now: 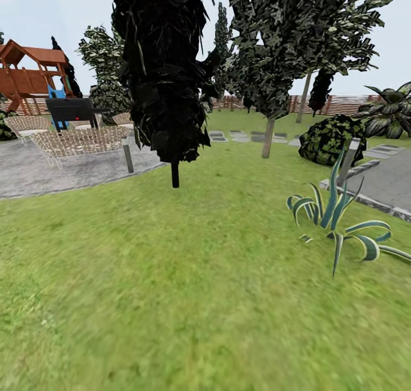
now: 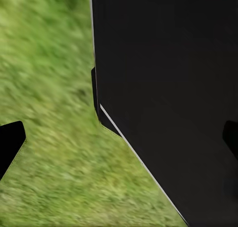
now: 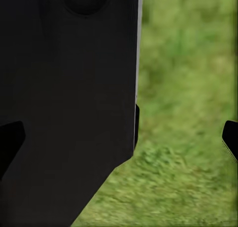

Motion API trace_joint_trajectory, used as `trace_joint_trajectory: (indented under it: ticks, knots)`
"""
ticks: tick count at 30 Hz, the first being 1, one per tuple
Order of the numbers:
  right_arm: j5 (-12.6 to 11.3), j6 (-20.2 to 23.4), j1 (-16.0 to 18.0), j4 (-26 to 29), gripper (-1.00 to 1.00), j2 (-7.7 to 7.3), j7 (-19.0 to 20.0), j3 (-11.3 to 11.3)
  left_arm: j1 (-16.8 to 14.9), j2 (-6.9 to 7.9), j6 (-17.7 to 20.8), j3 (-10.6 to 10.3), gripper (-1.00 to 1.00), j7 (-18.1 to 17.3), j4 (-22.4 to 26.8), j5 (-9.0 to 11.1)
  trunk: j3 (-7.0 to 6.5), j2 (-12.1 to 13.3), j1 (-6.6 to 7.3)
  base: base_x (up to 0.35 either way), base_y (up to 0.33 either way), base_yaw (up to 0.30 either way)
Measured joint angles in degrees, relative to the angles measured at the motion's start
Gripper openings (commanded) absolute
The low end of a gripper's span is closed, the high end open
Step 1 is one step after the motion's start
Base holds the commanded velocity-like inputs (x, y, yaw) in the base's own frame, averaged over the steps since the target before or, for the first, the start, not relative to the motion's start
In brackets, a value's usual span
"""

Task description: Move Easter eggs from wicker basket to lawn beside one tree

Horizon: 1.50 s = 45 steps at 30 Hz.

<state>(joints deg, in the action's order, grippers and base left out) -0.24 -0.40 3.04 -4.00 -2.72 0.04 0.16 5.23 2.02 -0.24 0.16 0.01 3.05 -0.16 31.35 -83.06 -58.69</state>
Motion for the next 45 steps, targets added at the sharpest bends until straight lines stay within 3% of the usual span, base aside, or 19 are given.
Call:
trace_joint_trajectory:
  ticks: [45]
  knots:
    - [0.01,0.01,0.00,0.00,1.00,0.00,-0.01,0.00,0.00,0.00,0.00,0.02,1.00,-0.01,0.00,0.00,0.00,0.00,0.00,0.330,0.000,0.000]
